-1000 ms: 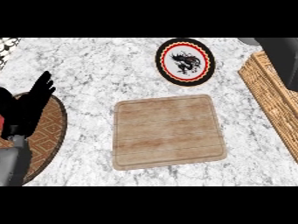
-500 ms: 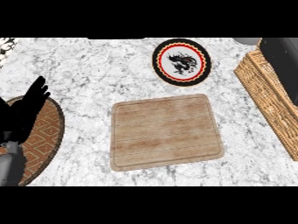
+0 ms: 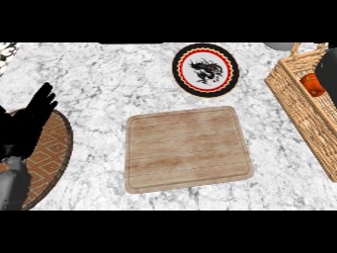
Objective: Pick the squash from the cutting board and place it in the basket
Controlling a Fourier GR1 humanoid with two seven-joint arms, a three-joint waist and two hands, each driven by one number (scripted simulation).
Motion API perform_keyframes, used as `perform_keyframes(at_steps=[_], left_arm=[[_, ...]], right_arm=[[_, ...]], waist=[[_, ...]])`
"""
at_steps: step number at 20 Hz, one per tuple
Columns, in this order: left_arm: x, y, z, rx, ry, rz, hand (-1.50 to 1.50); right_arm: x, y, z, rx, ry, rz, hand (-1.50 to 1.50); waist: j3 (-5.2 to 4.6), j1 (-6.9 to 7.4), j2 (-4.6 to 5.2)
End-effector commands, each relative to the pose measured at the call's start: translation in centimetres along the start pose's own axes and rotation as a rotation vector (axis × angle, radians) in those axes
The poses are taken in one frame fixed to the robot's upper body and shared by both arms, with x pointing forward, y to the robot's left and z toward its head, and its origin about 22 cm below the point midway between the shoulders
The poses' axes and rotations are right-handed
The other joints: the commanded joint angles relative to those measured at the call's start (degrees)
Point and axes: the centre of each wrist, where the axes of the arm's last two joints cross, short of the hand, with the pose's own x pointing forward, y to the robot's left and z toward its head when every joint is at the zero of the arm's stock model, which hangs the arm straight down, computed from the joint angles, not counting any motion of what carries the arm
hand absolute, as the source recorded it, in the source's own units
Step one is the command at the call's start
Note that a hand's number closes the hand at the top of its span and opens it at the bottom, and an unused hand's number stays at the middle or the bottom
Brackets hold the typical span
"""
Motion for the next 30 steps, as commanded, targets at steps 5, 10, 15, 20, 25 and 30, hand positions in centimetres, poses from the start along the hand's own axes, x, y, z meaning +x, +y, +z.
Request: perform_keyframes(at_steps=[5, 10, 15, 20, 25, 30], left_arm=[[0.1, -0.8, -1.2, -0.015, 0.005, 0.007, 0.0], [-0.9, 0.7, 0.7, 0.003, 0.019, -0.005, 0.0], [-1.9, 1.2, 0.5, 0.03, 0.037, 0.005, 0.0], [-1.6, 2.8, 1.1, 0.079, 0.066, 0.007, 0.0], [-2.8, 4.3, 1.9, 0.129, 0.083, 0.003, 0.0], [-2.8, 4.6, 2.5, 0.136, 0.086, 0.007, 0.0]], right_arm=[[-0.8, -0.2, -0.5, -0.005, 0.07, -0.123, -1.5], [-1.1, -1.3, -3.3, -0.132, 0.165, -0.306, -1.5], [-1.3, -2.3, -4.7, -0.206, 0.246, -0.502, -1.5], [-3.7, -1.6, -3.6, -0.161, 0.279, -0.499, -1.5], [-7.0, -0.4, -0.3, -0.048, 0.281, -0.434, -1.5], [-9.1, -0.5, 3.2, 0.04, 0.25, -0.44, -1.5]], waist=[[0.01, 0.15, 0.15], [-0.04, -0.64, -0.68], [-0.14, -2.56, -1.03], [-0.14, -5.45, -2.58], [-0.14, -7.81, -3.3], [-0.22, -8.84, -3.93]])
